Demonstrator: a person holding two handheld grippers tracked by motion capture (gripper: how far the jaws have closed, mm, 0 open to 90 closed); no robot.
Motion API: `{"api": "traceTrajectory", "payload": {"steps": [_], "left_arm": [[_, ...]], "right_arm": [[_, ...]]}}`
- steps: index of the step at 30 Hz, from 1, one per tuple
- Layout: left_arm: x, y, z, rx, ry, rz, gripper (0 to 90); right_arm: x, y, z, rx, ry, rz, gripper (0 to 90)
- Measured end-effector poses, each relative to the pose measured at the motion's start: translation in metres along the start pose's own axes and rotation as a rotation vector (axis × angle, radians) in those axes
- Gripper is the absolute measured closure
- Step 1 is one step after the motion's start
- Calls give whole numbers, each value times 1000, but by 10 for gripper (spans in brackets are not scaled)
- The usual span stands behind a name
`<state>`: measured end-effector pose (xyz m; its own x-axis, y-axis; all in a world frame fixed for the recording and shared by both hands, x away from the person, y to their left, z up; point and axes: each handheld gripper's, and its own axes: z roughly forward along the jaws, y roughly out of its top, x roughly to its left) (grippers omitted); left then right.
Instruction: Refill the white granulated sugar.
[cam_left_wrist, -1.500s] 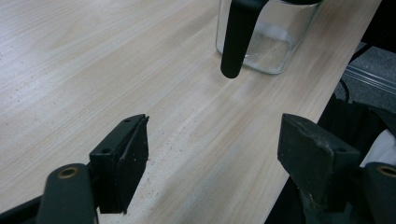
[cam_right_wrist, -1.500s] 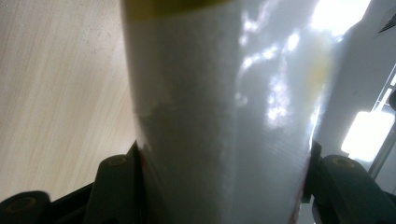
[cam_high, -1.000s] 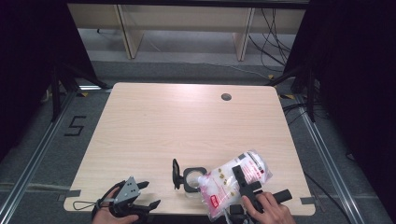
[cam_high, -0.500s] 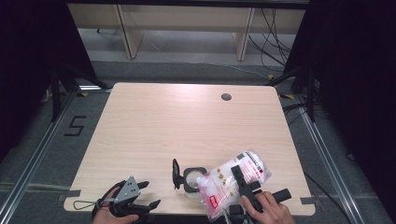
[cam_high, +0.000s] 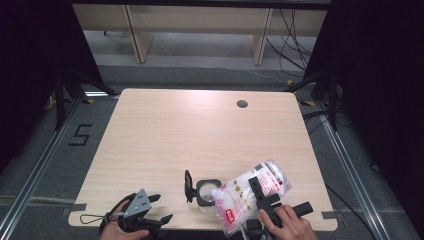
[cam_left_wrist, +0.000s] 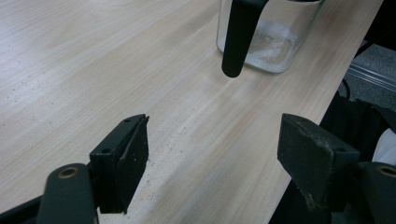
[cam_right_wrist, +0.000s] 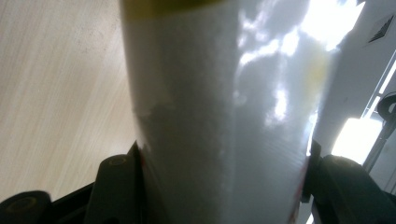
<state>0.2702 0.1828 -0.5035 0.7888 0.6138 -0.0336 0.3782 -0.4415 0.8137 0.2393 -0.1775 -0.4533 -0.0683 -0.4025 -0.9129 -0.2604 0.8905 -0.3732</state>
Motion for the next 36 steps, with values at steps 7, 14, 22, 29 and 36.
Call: {"api": "traceTrajectory", "payload": {"steps": [7,14,22,29,36], "left_arm": [[0,0,1,2,-4,-2,244],[0,0,0,-1,-2,-10,244],[0,0,1,-5,-2,7,244],[0,0,1,4,-1,-4,244],[-1,1,1,8,-3,-6,244]], "right_arm": [[0,1,-1,4,3,-12,461],[0,1,-1,7,0,-18,461],[-1,2,-2,23,16,6,461],[-1,1,-2,14,17,-2,462],[-2,0,-1,6,10,-18,464]]}}
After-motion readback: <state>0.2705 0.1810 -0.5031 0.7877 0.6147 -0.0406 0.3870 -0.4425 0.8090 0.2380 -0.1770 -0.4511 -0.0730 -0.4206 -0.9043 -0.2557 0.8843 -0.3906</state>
